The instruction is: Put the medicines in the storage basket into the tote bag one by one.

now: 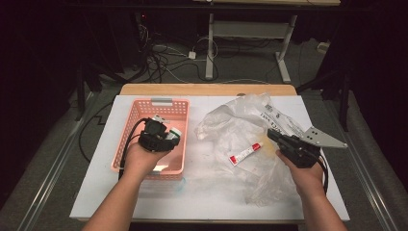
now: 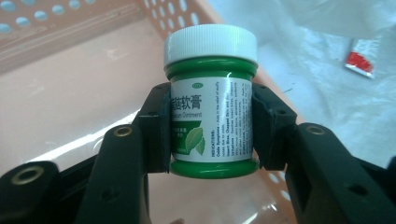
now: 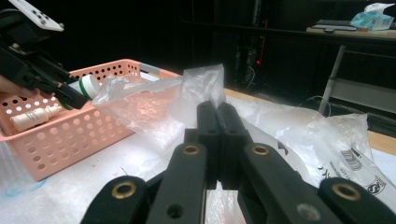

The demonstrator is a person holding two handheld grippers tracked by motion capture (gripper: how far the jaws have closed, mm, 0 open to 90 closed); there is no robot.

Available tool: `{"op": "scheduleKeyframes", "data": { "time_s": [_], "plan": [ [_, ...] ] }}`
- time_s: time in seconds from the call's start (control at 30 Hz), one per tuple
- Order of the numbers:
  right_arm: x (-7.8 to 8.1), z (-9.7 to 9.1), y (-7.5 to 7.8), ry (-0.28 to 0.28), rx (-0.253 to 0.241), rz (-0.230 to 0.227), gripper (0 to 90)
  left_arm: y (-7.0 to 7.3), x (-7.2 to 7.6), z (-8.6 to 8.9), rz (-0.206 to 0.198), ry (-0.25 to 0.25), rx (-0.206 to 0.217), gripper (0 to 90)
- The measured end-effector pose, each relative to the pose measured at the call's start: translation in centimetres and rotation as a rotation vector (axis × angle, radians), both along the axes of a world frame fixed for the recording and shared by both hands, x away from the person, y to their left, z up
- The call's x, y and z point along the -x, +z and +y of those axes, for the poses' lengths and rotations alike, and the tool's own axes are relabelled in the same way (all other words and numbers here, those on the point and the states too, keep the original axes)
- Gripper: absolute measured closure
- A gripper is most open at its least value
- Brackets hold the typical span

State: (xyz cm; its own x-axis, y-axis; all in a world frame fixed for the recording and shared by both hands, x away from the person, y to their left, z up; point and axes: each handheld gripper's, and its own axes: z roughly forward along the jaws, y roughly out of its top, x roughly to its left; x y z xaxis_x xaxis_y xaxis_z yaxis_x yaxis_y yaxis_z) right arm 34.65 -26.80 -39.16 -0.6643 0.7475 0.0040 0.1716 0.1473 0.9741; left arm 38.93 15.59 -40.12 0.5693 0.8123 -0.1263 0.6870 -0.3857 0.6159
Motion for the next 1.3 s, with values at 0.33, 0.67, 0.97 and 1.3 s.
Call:
{"op": "scheduleKeyframes", "data": {
  "time_s": [0.33, 0.67, 0.97, 1.3],
  "plan": [
    [0.1, 0.0, 0.0, 0.003, 0.002, -0.002, 90.0, -0.2, 2.3, 0.0, -0.072, -0.012, 0.048, 53.7],
    [0.2, 0.2, 0.0, 0.005, 0.006, 0.000, 90.0, -0.6, 4.4, 0.0, -0.140, -0.013, 0.098, 53.7],
    [0.3, 0.2, 0.1, 0.003, 0.003, -0.007, 90.0, -0.7, 5.8, 0.5, -0.166, -0.020, 0.173, 53.7],
    [0.3, -0.1, 0.3, 0.007, 0.000, -0.011, 90.0, -0.3, 6.2, -0.4, -0.179, -0.048, 0.197, 53.7]
  ]
}}
